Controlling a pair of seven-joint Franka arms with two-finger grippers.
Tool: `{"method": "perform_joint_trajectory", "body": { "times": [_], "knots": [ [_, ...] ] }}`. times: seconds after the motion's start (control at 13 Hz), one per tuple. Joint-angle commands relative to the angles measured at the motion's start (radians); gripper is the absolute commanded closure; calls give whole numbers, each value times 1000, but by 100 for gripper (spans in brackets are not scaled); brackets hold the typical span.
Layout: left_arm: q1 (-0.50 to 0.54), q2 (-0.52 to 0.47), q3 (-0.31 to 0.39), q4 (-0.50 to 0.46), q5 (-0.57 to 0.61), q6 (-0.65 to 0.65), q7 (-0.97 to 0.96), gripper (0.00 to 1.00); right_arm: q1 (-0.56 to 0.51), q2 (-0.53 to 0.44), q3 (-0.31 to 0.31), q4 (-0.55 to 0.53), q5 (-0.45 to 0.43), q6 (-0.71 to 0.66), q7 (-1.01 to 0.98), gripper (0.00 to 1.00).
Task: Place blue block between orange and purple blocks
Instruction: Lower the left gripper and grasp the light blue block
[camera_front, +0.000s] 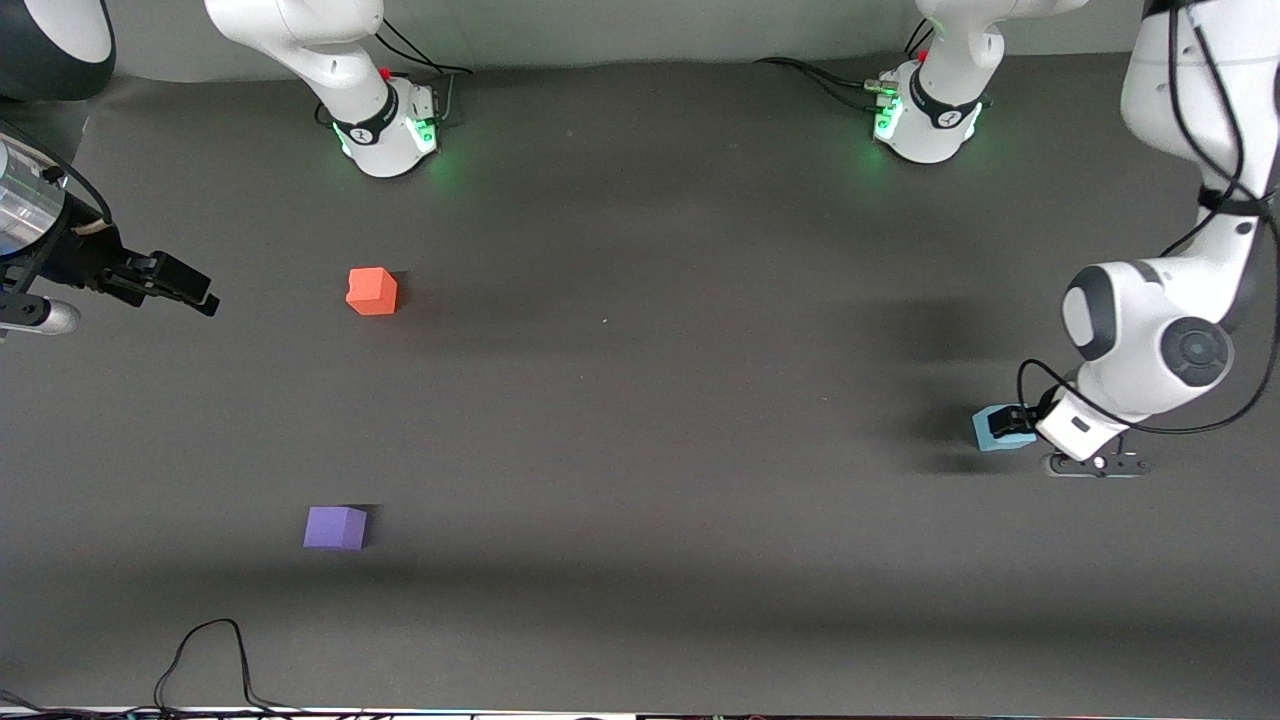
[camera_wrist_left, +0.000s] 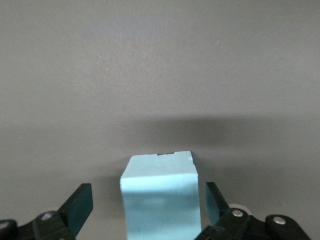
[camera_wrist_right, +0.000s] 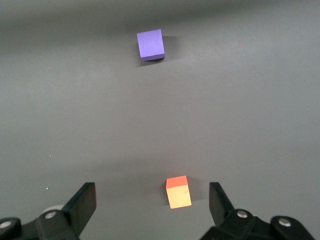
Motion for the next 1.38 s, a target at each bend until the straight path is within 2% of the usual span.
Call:
{"method": "perform_joint_trajectory", "body": {
  "times": [0.0,0.15,0.23,0.31,0.38,0.62,0.69,0.92,1.15,1.31],
  "knots": [
    [-11,14,2,-28,12,44,-48,0,4,-3,-6,-8,18,21,-24,0],
    [-10,24,2,-28,12,42,-53,0,6,-3,-4,-10,18,21,-24,0],
    [-10,25,2,-26,10,41,-54,16,6,-3,-4,-10,19,21,-24,0],
    [-8,24,2,-25,1,33,-54,49,4,-3,-4,-10,18,21,-24,0],
    [-10,24,2,-20,-2,28,-63,63,4,-3,-4,-8,19,23,-24,0],
    [-11,6,2,9,-1,4,-68,63,4,-3,-4,-8,19,27,-24,0],
    [-7,-17,2,52,10,-84,-64,63,4,-3,-4,-8,19,29,-24,0],
    [-23,-65,-6,274,13,-432,-73,62,4,0,-4,-7,19,34,-23,0],
    [-138,-73,-7,457,12,-663,-204,62,6,-8,-4,-1,19,27,-23,0],
    [-273,-71,-9,514,10,-719,-368,62,4,-9,-3,2,19,23,-33,0]
  ]
}}
